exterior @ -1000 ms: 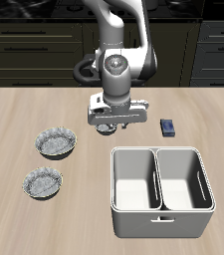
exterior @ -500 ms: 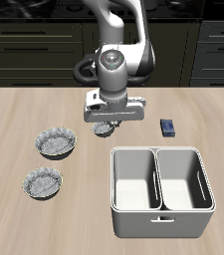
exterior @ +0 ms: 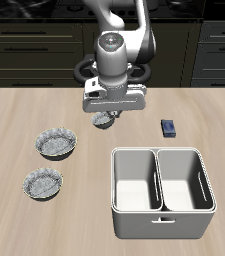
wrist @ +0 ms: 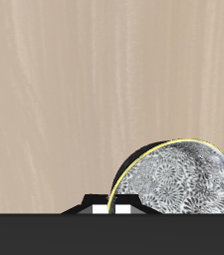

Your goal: Stack the smallest bowl on the middle-sized bowl

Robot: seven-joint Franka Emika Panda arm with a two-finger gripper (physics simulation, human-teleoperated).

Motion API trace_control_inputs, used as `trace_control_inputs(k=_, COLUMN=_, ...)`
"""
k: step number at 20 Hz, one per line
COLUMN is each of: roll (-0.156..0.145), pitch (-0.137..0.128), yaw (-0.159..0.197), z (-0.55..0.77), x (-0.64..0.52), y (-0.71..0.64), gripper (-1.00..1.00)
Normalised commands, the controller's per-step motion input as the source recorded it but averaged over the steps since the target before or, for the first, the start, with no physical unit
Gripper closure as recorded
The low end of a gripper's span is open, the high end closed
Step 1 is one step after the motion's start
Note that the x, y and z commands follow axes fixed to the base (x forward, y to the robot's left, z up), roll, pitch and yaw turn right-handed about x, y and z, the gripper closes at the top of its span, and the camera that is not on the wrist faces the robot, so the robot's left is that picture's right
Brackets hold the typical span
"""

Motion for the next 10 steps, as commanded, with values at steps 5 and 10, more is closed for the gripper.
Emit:
trace_control_inputs(k=5, roll=0.012, pitch=-0.075, yaw=0.003, z=0.50, x=-0.06, y=-0.02, gripper=1.00)
trace_control_inputs(k=10, roll=0.007, pitch=-0.078, yaw=0.008, z=0.48, x=-0.11, y=0.01, gripper=1.00)
